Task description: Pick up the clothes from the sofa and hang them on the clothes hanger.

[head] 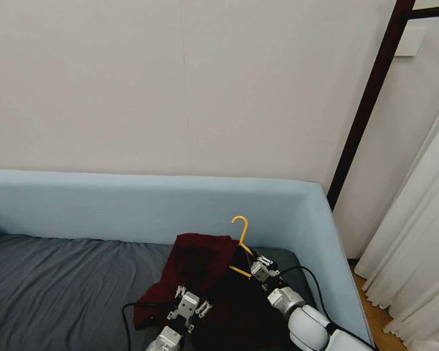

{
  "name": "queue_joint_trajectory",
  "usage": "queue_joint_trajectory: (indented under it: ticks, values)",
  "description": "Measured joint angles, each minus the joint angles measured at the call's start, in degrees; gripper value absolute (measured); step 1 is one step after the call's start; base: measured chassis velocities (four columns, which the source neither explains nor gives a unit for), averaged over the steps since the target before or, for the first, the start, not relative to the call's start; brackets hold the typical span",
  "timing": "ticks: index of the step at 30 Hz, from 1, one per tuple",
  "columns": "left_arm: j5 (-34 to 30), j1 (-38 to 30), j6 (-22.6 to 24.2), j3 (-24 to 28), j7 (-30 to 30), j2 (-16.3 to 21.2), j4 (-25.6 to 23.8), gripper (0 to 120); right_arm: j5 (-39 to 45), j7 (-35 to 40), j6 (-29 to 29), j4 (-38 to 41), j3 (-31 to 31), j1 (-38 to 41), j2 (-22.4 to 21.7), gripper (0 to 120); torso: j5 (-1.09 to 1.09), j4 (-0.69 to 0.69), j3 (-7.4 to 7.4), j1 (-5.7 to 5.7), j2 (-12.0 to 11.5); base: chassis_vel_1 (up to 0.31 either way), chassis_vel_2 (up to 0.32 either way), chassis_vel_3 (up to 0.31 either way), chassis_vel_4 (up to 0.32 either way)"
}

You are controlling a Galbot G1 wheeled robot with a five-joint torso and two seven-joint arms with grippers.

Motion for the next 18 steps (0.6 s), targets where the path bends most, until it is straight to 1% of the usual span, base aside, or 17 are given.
queue_joint_trajectory:
  ticks: [2, 4, 5, 7, 8, 9, 10, 12, 14, 15, 16, 18]
  values:
    - [-0.21, -1.18, -4.42, -2.83, 4.09, 0.92, 2.12, 89, -0.43, 0.02, 0.44, 0.05, 0.19, -0.32, -0.29, 4, 0.0, -0.01, 0.0, 0.0, 0.0, 0.0, 0.0, 0.0, 0.0]
    - [-2.95, -3.13, -6.8, -4.99, 9.0, 2.39, 3.76, 97, -1.31, 0.03, 1.22, 0.06, 0.39, -0.35, -0.48, 4, -0.01, -0.03, 0.01, 0.0, 0.0, 0.0, 0.0, 0.0, 0.0]
    - [-2.95, -3.13, -6.8, -4.99, 9.0, 2.39, 3.76, 97, -1.31, 0.03, 1.22, 0.06, 0.39, -0.35, -0.48, 4, -0.01, -0.03, 0.01, 0.0, 0.0, 0.0, 0.0, 0.0, 0.0]
    - [-7.29, -4.63, -8.19, -7.21, 15.58, 4.66, 5.21, 100, -1.95, 0.02, 2.12, -0.4, -0.26, 0.8, -0.34, 4, -0.01, -0.05, 0.01, 0.0, 0.0, 0.0, 0.0, 0.0, 0.0]
    - [-8.87, -5.2, -8.92, -8.13, 18.5, 5.8, 6.05, 100, -2.22, 0.01, 2.61, -0.71, -0.96, 1.79, -0.11, 4, -0.01, -0.03, 0.01, 0.0, 0.0, 0.0, 0.0, 0.0, 0.0]
    - [-10.31, -5.82, -9.58, -8.82, 20.91, 6.89, 6.84, 100, -2.57, -0.05, 3.07, -1.06, -1.64, 2.71, 0.15, 4, -0.01, -0.01, 0.01, 0.0, 0.0, 0.0, 0.0, 0.0, 0.0]
    - [-10.31, -5.82, -9.58, -8.82, 20.91, 6.89, 6.84, 100, -2.57, -0.05, 3.07, -1.06, -1.64, 2.71, 0.15, 4, -0.01, -0.01, 0.01, 0.0, 0.0, 0.0, 0.0, 0.0, 0.0]
    - [-13.6, -7.42, -11.24, -9.8, 25.93, 9.39, 8.6, 100, -3.48, -0.24, 4.14, -1.89, -3.3, 4.66, 0.83, 4, -0.01, 0.02, 0.01, 0.01, 0.0, 0.0, 0.0, 0.0, 0.0]
    - [-16.47, -10.37, -12.99, -9.35, 31.53, 11.95, 10.98, 100, -4.46, -0.33, 4.97, -2.47, -4.58, 6.05, 1.53, 4, 0.0, 0.05, 0.01, 0.0, 0.0, 0.0, 0.0, 0.0, 0.0]
    - [-17.13, -12.13, -13.68, -8.44, 33.38, 12.55, 12.23, 100, -4.88, -0.34, 5.23, -2.5, -4.66, 6.17, 1.66, 4, 0.02, 0.03, 0.01, 0.0, 0.0, 0.0, 0.0, 0.0, 0.0]
    - [-17.13, -12.13, -13.68, -8.44, 33.38, 12.55, 12.23, 100, -4.88, -0.34, 5.23, -2.5, -4.66, 6.17, 1.66, 4, 0.02, 0.03, 0.01, 0.0, 0.0, 0.0, 0.0, 0.0, 0.0]
    - [-18.44, -17.52, -14.88, -5.17, 36.13, 13.31, 15.62, 100, -6.98, -0.37, 6.13, -2.52, -4.29, 6.05, 1.73, 4, 0.0, 0.0, 0.01, 0.01, 0.0, 0.0, 0.0, 0.0, 0.0]
